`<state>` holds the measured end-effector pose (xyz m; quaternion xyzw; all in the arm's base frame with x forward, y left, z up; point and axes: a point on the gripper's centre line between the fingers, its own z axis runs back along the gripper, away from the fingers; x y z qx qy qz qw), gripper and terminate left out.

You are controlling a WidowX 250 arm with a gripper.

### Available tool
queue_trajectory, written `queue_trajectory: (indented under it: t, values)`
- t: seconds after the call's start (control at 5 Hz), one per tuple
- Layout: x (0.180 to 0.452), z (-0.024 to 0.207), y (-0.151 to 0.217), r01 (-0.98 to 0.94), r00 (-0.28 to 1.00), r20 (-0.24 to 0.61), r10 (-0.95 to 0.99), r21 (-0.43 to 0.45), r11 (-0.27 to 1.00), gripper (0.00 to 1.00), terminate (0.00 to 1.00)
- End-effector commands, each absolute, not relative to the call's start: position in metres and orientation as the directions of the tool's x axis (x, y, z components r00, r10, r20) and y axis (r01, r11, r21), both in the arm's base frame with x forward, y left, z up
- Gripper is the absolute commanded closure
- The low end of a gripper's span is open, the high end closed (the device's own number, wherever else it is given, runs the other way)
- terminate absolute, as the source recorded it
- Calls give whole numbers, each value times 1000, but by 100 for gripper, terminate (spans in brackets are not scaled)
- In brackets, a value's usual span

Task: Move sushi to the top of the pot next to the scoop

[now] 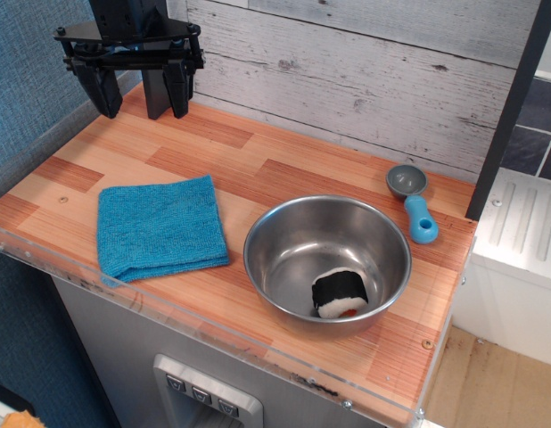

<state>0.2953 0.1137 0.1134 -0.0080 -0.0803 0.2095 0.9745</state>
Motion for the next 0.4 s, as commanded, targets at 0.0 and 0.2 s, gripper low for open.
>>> queue_trajectory:
  t: [0.0,0.2]
  values:
    - [295,113,114,-407,899,153,410,-49,912,0,0]
    - [298,106,77,-371,908,161,387,-122,921,0,0]
